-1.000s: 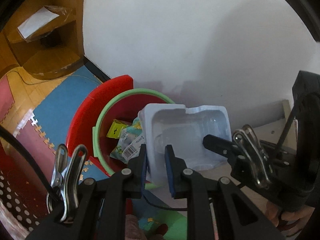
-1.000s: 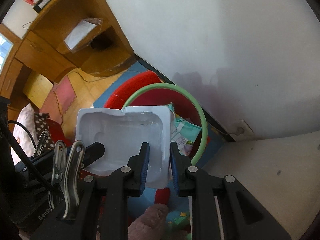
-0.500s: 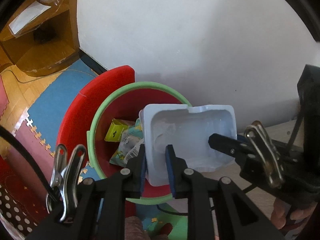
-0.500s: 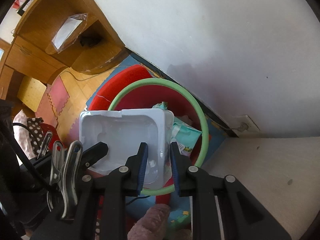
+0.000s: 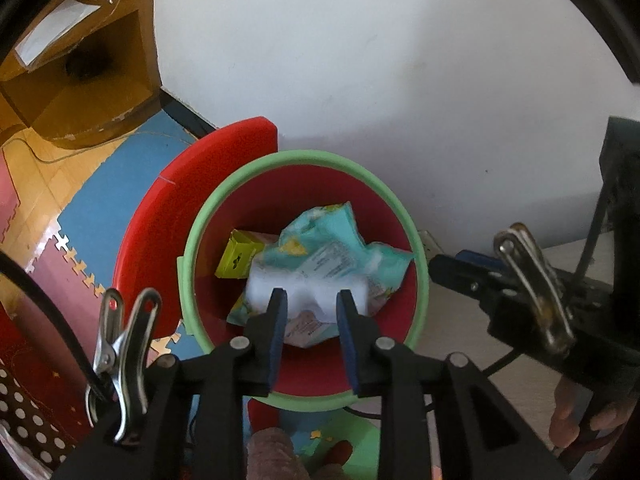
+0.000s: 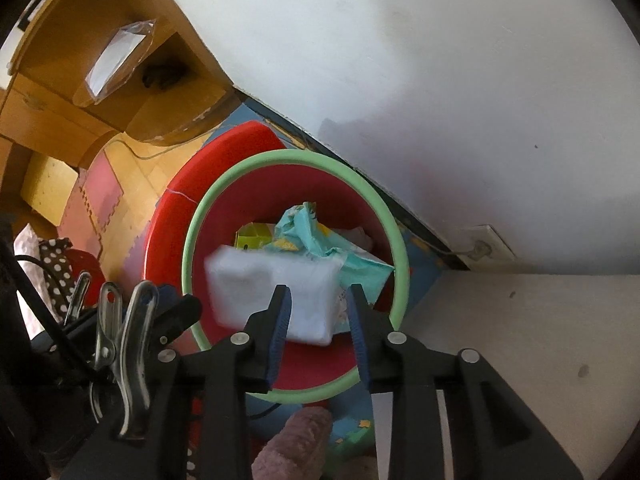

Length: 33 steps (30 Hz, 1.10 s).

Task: Collect trash
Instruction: 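Open the left gripper over the bucket to drop the white tray in, then move both grippers from the bucket back to the trash on the bed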

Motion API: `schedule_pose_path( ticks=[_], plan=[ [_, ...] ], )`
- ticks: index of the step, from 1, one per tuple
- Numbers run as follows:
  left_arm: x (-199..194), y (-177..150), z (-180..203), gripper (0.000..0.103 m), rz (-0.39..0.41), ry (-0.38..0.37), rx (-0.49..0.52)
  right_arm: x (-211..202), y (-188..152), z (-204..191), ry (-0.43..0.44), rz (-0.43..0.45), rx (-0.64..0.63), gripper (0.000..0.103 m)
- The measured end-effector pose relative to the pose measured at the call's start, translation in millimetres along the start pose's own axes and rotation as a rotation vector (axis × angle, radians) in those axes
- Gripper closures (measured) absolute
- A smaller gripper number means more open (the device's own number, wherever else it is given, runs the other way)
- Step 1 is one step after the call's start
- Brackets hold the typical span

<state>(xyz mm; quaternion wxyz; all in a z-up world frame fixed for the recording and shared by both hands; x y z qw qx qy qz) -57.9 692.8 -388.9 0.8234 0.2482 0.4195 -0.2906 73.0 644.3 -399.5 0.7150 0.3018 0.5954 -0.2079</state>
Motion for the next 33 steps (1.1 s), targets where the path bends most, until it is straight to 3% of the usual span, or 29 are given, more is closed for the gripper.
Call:
schedule_pose_path(
  ticks=[17,33],
  plan=[
    [-54,-11,44,0.077,0.070,0.013,0.054,-68,-20,-1,0.052,0.086,0.028,0.073],
    [-150,-42,87,0.077,0.189,0.074,0.088,-191,-84,-2,0.133,0.306,0.008,0.073]
  ],
)
Point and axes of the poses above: each gripper's, at about its wrist camera, not at the fingertips, and x roughly the way its jaws point, z to its right, y to its top, the point moved 8 cm from there along x, roughly the way its jaws point, and after that the axes turned 13 degrees about -y, right-handed, at the moved point
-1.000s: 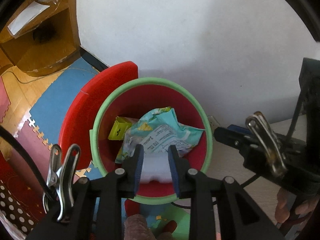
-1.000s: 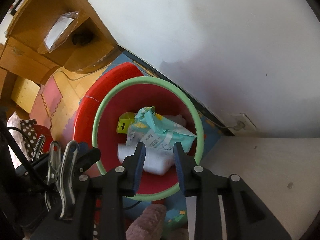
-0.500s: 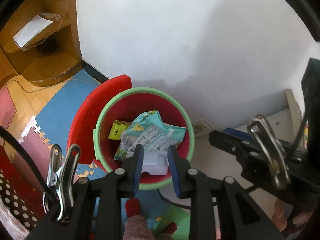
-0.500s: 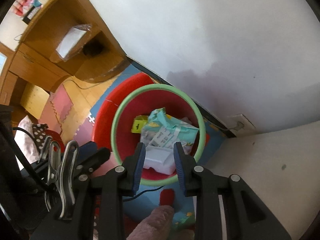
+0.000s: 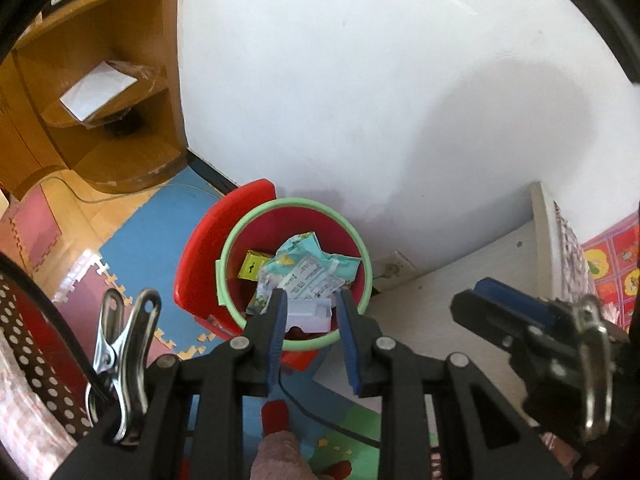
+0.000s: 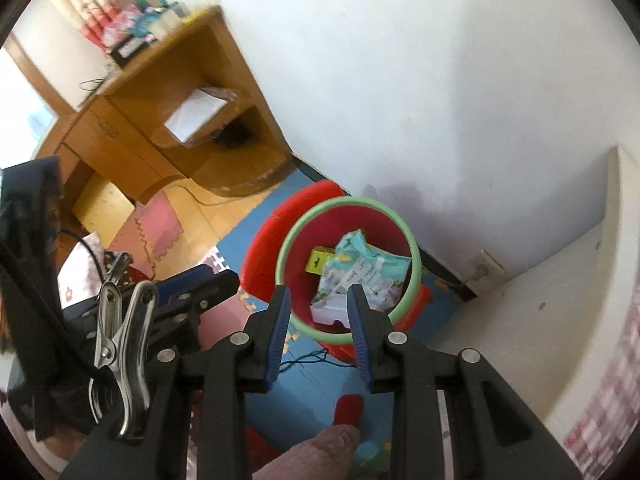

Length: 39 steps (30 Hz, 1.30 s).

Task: Collect trash
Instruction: 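Move both grippers from the bucket back to the trash on the bed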

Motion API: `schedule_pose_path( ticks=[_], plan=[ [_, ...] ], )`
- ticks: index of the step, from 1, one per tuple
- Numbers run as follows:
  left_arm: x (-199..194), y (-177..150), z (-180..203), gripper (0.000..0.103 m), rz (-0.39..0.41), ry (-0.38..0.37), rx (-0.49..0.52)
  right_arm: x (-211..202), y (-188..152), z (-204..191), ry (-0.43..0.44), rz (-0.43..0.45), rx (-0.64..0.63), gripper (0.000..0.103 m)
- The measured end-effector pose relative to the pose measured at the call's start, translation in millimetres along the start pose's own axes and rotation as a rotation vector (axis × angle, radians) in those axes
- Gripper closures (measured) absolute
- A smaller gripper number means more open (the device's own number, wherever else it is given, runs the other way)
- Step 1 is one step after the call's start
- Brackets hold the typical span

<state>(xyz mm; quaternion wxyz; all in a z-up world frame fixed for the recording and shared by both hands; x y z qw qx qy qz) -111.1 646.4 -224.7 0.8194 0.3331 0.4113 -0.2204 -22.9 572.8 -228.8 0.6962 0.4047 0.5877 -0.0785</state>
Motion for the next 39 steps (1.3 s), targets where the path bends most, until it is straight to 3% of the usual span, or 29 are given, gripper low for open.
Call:
schedule_pose_path(
  ticks=[10,21,32,39],
  plan=[
    [-65,-7,31,0.077,0.072,0.050,0.050,-88,-16,-2,0.075,0.146,0.014,0.073],
    [-116,-37,69,0.077,0.109,0.073,0.075,-161,-55,7,0.138,0.230,0.010,0.073],
    [-140,-67,142,0.077,0.129,0.037,0.183,-228,-101,43,0.168,0.329,0.038,0.073],
    [-138,-95,195,0.077,0.104,0.013,0.277,-267,-138,85,0.136,0.387,0.108,0.073]
  ],
)
Point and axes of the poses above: each gripper's, at about its wrist camera, not at the fingertips, and x roughly the way its jaws point, z to its right, y to its top, the point moved 8 cm from there along x, roughly the way its jaws point, and after that the axes turned 13 degrees about -y, right-handed, at the moved point
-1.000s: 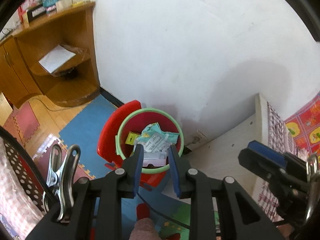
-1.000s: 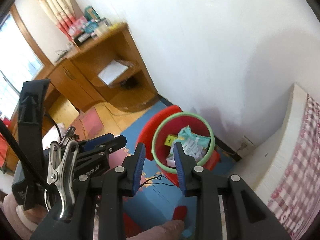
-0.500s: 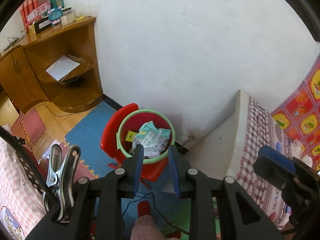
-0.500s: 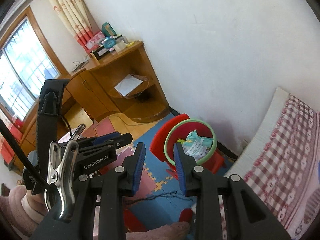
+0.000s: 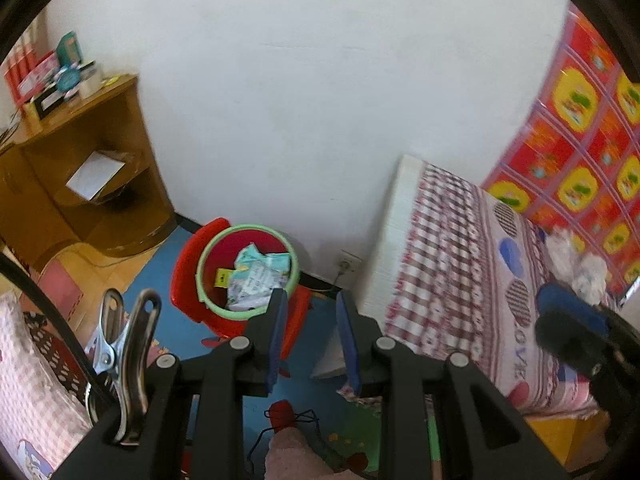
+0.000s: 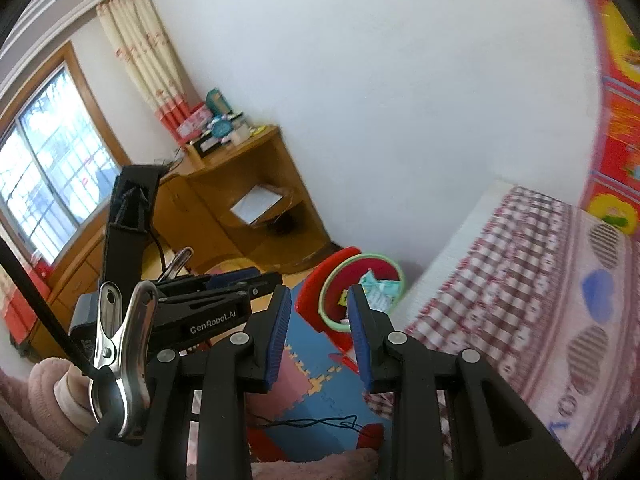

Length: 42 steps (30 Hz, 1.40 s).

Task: Collect trash
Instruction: 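Move both grippers from the bucket back to the trash on the bed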

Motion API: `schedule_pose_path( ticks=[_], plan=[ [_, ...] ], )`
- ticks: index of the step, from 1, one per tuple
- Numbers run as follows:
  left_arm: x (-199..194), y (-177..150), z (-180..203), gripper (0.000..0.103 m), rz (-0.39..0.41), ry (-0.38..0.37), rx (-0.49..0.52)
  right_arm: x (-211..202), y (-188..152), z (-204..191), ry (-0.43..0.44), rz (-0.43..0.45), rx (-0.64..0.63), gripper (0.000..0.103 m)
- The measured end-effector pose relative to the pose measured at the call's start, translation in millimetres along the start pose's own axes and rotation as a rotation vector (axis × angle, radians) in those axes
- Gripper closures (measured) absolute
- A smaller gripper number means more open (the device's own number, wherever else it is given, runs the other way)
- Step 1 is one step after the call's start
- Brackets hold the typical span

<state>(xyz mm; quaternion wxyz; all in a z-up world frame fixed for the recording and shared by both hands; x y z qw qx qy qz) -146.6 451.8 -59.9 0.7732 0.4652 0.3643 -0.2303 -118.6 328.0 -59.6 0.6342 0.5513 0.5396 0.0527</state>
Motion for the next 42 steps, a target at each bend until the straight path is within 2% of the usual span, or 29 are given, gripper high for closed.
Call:
schedule_pose_path(
  ticks=[8,23,30,42],
  plan=[
    [7,-13,73,0.077,-0.019,-0.074,0.074,-59,-12,57,-0.088,0.058,0.088,0.073],
    [26,-45,224,0.077,-0.063,-0.226,0.223,-157,-67,166,-0.256,0.118,0.261,0.073],
    [42,-60,292,0.077,-0.127,-0.308,0.352,-196,-92,215,-0.354,0.143,0.368,0.073],
    [91,-77,369,0.077,-0.242,-0.427,0.502,-237,-132,292,-0.568,0.152,0.554,0.073]
  ],
)
Point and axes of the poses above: each gripper's, at about its wrist camera, not at the fingertips, and x roughly the way its jaws point, z to its right, y to its top, the point moved 8 cm from there along x, roughly the way its jaws point, and after that the axes turned 13 degrees about -y, right-handed, at the moved point
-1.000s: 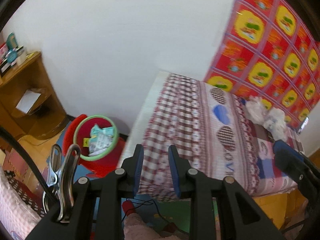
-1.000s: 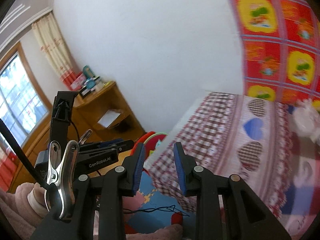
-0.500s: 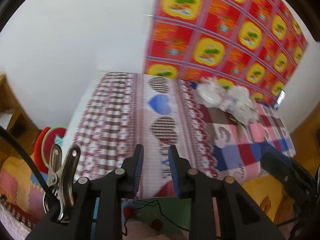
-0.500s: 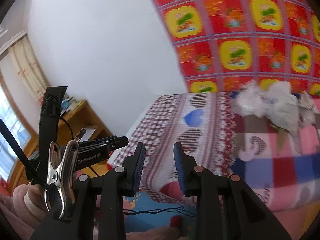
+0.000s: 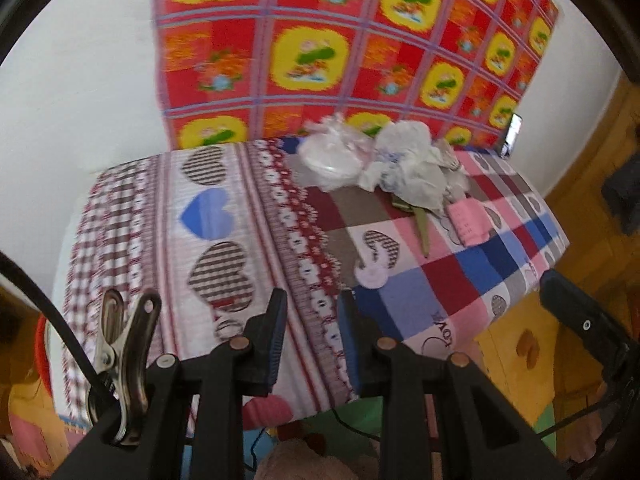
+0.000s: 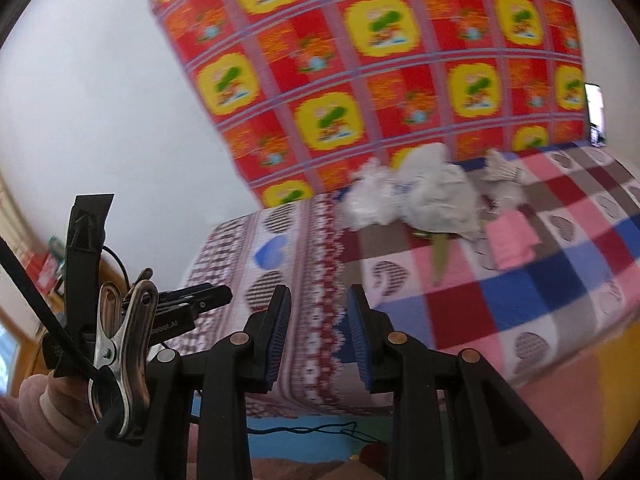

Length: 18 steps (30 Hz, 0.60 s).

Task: Collect trash
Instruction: 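Move both grippers from the bucket back to the trash on the bed, then lower the left gripper onto the pink plastic lid and close on it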

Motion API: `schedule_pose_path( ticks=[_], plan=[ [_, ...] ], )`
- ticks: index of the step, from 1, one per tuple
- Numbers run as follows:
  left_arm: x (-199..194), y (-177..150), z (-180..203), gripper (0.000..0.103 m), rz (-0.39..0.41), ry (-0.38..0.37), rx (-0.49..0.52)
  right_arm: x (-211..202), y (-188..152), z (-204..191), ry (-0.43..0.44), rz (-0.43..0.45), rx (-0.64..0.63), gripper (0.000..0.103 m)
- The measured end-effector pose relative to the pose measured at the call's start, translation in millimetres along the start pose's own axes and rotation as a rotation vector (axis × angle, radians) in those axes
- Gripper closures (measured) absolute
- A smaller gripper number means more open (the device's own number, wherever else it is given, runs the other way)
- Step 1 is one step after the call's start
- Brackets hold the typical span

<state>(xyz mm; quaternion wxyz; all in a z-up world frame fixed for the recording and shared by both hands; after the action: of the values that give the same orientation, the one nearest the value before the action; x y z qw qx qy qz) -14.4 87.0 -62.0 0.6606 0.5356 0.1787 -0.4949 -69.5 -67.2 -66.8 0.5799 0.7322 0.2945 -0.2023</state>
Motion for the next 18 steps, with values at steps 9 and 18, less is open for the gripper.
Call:
schedule_pose_path(
  ticks=[9,18],
  plan=[
    [58,7,31,0.068,-0.099,-0.073,0.058,10,5,54,-0.092,-0.001,0.091,0.073],
    [120,7,46,0.054,-0.172,-0.082,0.024,24,23,110,-0.111,-0.018,0.041,0.073]
  ],
)
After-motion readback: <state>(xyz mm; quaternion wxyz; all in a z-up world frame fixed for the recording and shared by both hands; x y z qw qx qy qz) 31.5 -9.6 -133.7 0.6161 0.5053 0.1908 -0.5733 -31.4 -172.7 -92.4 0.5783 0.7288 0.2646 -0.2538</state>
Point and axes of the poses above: each gripper's, at about its wrist camera, not at the fingertips, and x roughly the way its jaws point, z to its right, y to its top, the point moved 8 cm from there along x, roughly the way its jaws point, and after that the axes turned 13 degrees about -y, right-handed, at the moved point
